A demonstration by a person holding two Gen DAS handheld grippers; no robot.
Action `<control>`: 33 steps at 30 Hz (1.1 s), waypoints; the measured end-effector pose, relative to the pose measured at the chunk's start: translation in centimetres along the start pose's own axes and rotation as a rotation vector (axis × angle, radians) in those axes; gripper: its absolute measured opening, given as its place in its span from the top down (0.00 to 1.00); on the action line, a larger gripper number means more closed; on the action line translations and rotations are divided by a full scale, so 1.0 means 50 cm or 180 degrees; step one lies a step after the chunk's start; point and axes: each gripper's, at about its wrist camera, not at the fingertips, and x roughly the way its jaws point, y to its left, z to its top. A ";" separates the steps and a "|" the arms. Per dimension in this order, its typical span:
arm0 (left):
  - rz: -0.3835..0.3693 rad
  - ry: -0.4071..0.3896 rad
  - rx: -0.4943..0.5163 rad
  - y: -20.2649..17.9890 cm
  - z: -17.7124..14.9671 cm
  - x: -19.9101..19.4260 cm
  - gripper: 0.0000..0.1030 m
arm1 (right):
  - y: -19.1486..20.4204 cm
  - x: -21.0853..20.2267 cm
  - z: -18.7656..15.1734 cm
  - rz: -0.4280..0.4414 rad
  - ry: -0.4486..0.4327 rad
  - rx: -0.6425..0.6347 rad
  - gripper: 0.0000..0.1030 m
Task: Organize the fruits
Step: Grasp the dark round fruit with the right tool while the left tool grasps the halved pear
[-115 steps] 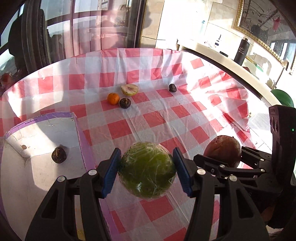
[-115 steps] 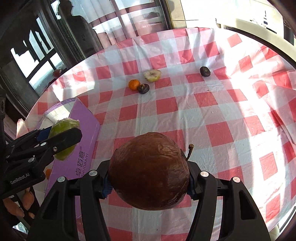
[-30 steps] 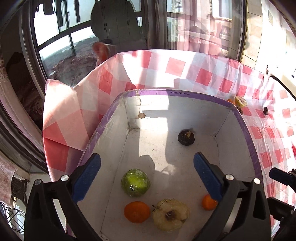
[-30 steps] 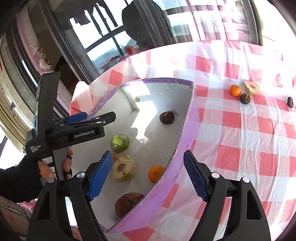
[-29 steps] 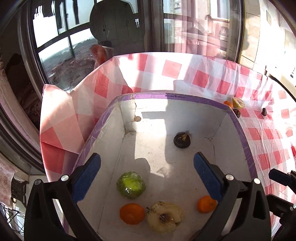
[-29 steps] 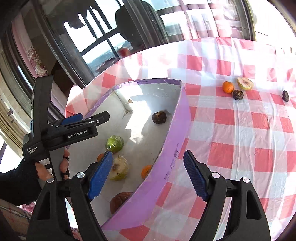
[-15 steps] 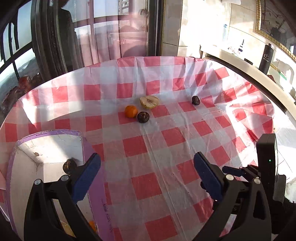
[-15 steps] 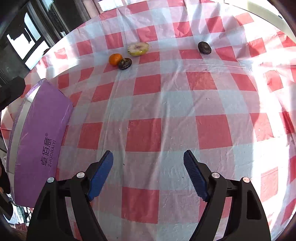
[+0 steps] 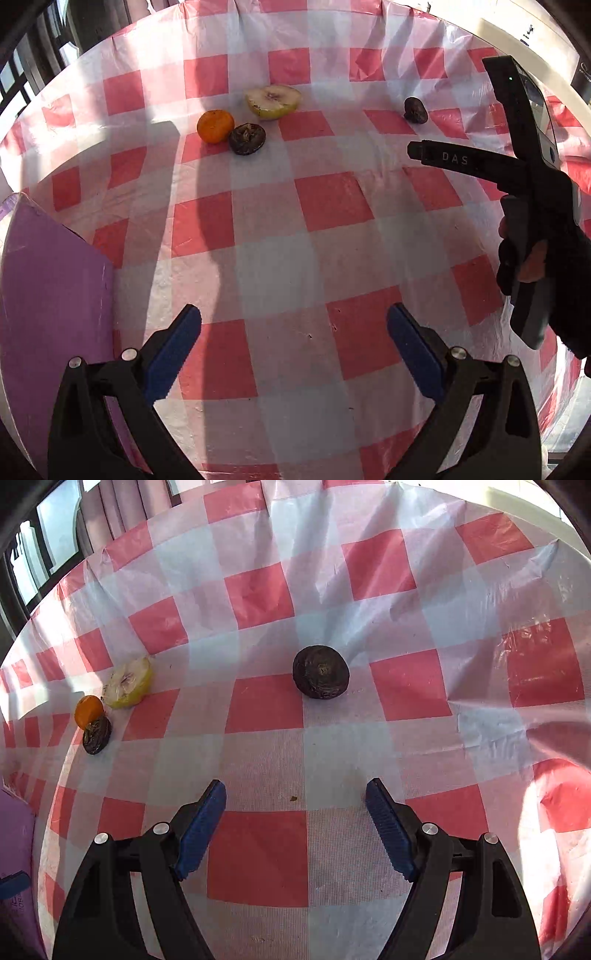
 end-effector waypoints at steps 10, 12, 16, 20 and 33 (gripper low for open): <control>0.0238 -0.0109 -0.0118 0.032 0.111 0.064 0.02 | -0.010 0.080 0.115 -0.0021 -0.0141 -0.0106 0.45; 0.0259 -0.0166 -0.0112 0.036 0.141 0.075 0.02 | -0.012 0.079 0.117 -0.0065 -0.0157 -0.0091 0.57; 0.0249 -0.0342 -0.0044 0.033 0.208 0.094 0.02 | -0.040 0.073 0.118 0.0083 -0.0198 0.0066 0.61; 0.0313 -0.0544 0.0186 0.013 0.279 0.121 0.02 | -0.050 0.072 0.120 0.0137 -0.0194 0.0104 0.61; -0.0017 -0.0316 0.0326 0.028 0.417 0.244 0.38 | -0.089 0.072 0.125 0.0222 -0.0195 0.0171 0.61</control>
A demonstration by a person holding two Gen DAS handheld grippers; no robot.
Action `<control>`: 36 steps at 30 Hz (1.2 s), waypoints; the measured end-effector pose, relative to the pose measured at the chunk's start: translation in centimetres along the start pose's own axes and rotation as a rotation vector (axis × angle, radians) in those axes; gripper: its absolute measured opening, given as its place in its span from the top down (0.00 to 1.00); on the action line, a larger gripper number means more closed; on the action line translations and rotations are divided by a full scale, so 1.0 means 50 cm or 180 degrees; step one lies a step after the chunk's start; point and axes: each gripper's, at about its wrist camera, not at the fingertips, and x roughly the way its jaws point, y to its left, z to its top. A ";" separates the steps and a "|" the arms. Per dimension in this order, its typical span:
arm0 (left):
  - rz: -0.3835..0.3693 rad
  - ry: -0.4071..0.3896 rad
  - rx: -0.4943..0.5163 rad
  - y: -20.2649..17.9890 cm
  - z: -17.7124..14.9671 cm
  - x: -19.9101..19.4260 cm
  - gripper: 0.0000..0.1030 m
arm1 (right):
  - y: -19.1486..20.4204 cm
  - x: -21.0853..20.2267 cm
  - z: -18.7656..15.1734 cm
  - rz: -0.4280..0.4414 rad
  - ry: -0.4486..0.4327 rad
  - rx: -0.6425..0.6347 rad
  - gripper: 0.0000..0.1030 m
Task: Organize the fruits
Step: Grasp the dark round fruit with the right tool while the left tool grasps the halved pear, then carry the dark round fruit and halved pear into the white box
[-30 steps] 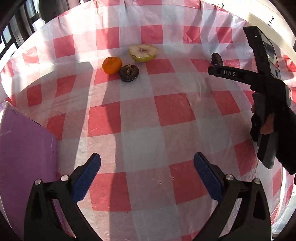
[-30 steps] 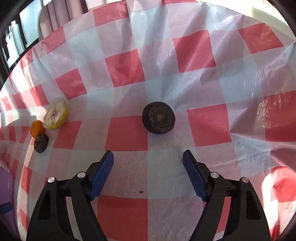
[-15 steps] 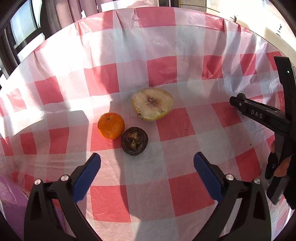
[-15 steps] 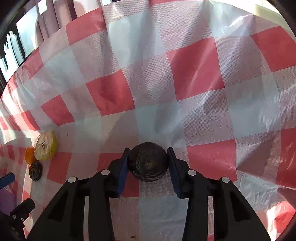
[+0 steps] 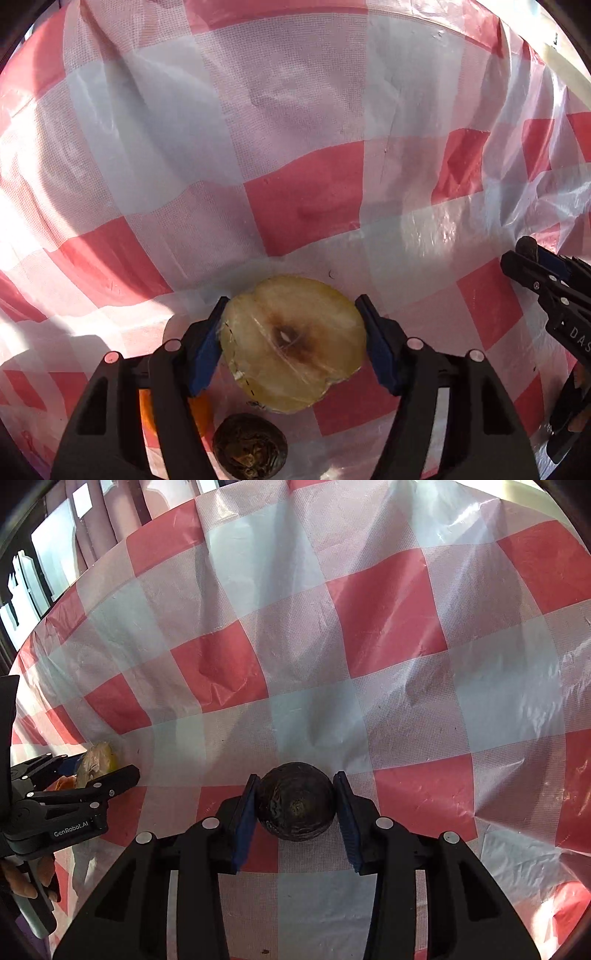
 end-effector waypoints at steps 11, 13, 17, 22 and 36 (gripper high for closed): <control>-0.0389 -0.0133 -0.0328 -0.045 -0.141 -0.150 0.39 | 0.012 0.012 0.001 -0.0020 0.0003 -0.0020 0.61; -0.0460 -0.0092 -0.0307 -0.066 -0.186 -0.183 0.39 | 0.016 0.013 0.001 -0.0027 0.0004 -0.0029 0.61; -0.0601 0.0045 -0.0196 -0.121 -0.299 -0.251 0.39 | 0.025 0.011 0.000 -0.0038 -0.0006 -0.0038 0.61; -0.0791 0.0205 -0.0064 -0.175 -0.390 -0.310 0.39 | 0.038 -0.029 -0.040 0.0000 0.0027 0.0006 0.61; -0.1070 0.0477 0.0459 -0.161 -0.611 -0.435 0.39 | 0.160 -0.302 -0.391 0.0282 0.0590 -0.0093 0.61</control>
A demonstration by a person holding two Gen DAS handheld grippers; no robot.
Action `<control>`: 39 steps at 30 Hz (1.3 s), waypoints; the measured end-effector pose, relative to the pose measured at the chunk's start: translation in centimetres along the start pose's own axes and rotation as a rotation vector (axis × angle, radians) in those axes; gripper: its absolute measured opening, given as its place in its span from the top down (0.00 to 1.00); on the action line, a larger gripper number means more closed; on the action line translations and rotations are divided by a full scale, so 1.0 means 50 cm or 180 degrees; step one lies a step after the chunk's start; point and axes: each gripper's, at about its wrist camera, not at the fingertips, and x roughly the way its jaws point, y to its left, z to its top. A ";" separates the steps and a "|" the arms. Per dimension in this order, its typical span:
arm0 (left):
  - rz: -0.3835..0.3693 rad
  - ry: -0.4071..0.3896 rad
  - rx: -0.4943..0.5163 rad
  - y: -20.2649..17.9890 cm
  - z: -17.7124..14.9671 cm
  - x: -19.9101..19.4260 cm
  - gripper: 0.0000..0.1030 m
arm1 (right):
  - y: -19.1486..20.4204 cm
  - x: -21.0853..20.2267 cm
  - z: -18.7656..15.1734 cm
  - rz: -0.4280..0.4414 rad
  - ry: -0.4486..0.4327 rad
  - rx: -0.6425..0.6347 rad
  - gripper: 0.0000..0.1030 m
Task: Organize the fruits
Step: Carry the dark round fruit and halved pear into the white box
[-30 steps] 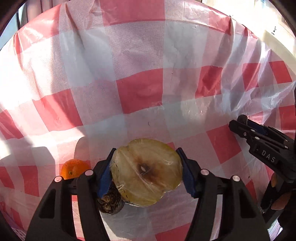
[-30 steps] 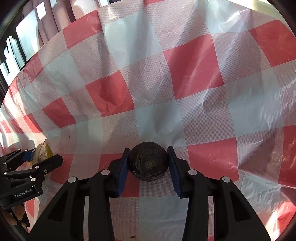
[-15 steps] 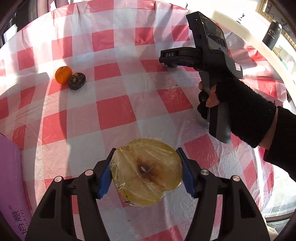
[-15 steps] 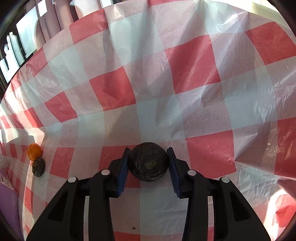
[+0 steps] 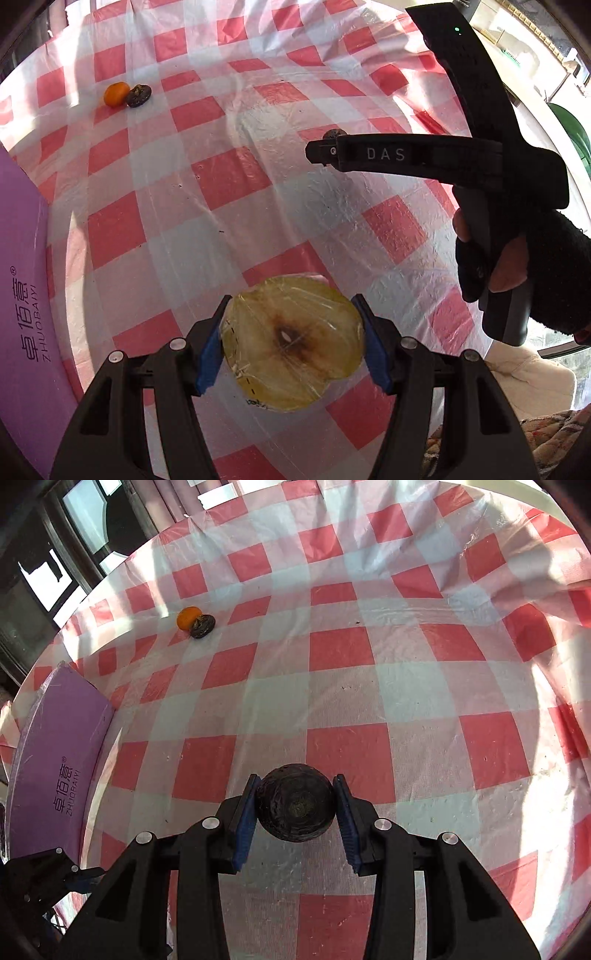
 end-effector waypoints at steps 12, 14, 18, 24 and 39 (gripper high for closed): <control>0.0132 -0.0400 -0.0013 0.078 -0.003 -0.124 0.39 | 0.142 -0.068 -0.087 -0.0014 0.0047 -0.0033 0.62; 0.0153 -0.0505 -0.0004 0.090 -0.001 -0.148 0.39 | 0.157 -0.077 -0.083 -0.0031 0.0004 -0.0019 0.62; 0.0170 -0.0726 0.0030 0.112 0.006 -0.194 0.39 | 0.182 -0.095 -0.075 -0.0080 -0.0095 0.0038 0.62; 0.0199 -0.0987 0.0017 0.149 -0.004 -0.257 0.39 | 0.238 -0.120 -0.078 -0.0064 -0.0202 -0.0018 0.61; 0.0566 -0.1322 -0.0463 0.334 -0.060 -0.371 0.39 | 0.463 -0.134 -0.058 0.0295 -0.0411 -0.0640 0.62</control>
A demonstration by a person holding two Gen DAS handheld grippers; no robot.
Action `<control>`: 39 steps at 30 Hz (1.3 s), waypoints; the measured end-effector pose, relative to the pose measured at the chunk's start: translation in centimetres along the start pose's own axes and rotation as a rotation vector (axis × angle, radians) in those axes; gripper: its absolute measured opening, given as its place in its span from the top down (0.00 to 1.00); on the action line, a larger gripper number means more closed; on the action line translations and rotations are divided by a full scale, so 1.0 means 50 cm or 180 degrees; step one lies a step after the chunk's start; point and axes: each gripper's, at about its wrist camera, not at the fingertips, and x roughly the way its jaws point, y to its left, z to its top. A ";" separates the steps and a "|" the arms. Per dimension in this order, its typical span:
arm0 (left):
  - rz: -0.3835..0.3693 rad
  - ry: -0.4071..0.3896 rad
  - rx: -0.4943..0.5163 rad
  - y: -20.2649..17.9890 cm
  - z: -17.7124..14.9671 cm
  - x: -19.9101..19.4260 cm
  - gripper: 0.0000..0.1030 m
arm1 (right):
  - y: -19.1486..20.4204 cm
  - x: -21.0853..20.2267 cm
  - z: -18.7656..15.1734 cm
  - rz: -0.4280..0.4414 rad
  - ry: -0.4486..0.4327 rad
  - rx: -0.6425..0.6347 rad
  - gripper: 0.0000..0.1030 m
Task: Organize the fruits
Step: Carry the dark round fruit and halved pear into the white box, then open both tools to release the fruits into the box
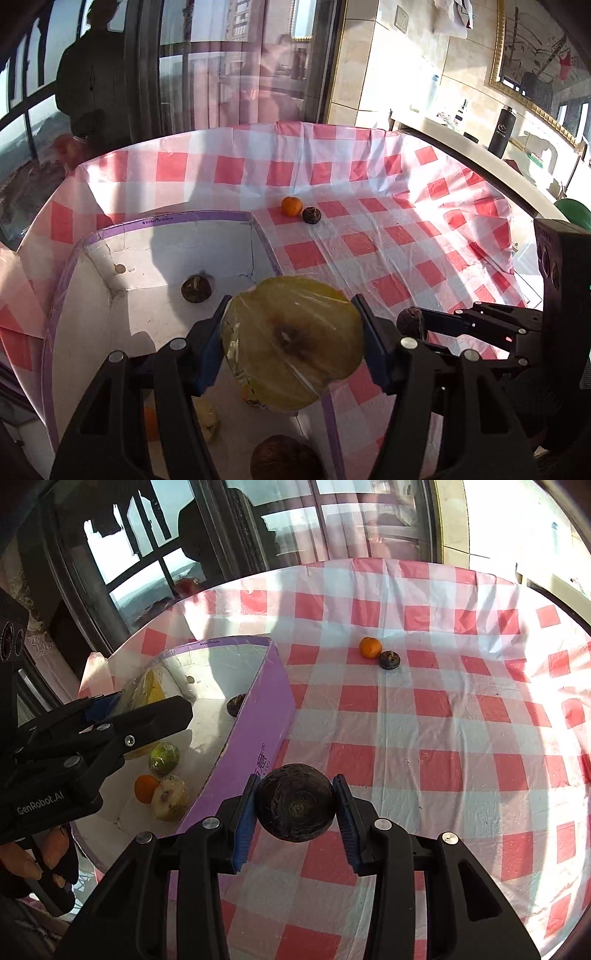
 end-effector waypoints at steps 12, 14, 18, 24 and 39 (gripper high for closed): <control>0.0469 0.0120 -0.0561 0.215 -0.021 0.011 0.38 | 0.245 0.073 0.013 0.0519 0.0199 -0.1188 0.62; 0.0529 0.0138 -0.0611 0.239 -0.027 0.013 0.38 | 0.270 0.089 0.010 0.0557 0.0267 -0.1307 0.61; 0.0590 0.0198 -0.0700 0.276 -0.043 0.019 0.38 | 0.297 0.117 -0.004 0.0597 0.0427 -0.1424 0.61; 0.0609 0.0353 -0.0697 0.296 -0.064 0.040 0.38 | 0.313 0.150 -0.030 0.0544 0.0662 -0.1555 0.61; 0.0559 0.0483 -0.0775 0.303 -0.076 0.058 0.27 | 0.317 0.175 -0.058 0.0377 0.0820 -0.1562 0.55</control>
